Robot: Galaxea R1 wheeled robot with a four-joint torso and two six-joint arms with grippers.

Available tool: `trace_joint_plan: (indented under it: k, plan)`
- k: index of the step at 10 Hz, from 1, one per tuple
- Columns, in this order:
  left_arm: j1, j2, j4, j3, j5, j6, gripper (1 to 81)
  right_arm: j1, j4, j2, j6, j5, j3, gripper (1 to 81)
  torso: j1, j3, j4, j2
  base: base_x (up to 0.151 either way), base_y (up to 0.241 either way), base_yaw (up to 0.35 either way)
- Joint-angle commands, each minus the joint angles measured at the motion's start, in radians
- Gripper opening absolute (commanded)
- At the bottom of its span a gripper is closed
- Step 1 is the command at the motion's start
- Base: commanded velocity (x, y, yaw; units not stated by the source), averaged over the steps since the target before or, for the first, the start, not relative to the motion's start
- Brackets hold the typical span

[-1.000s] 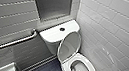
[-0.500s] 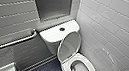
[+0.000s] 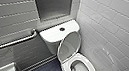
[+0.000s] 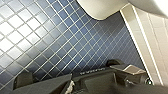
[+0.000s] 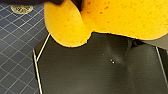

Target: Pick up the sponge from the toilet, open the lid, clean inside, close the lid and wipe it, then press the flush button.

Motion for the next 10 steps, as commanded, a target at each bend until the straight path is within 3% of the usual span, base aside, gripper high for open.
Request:
trace_joint_plan:
  k: [1, 10]
  plan:
    - [-0.158, -0.070, -0.153, 0.095, 0.061, 0.009, 81.1, -0.036, -0.025, -0.011, -0.019, -0.086, 0.058, 1.0, 0.000, 0.000, 0.000, 0.000, 0.000, 0.000, 0.000]
    - [-0.448, -0.140, -0.532, 0.095, 0.054, 0.010, 81.1, -0.056, -0.027, 0.000, -0.018, -0.069, 0.078, 1.0, 0.000, 0.000, 0.000, 0.001, 0.000, 0.000, 0.000]
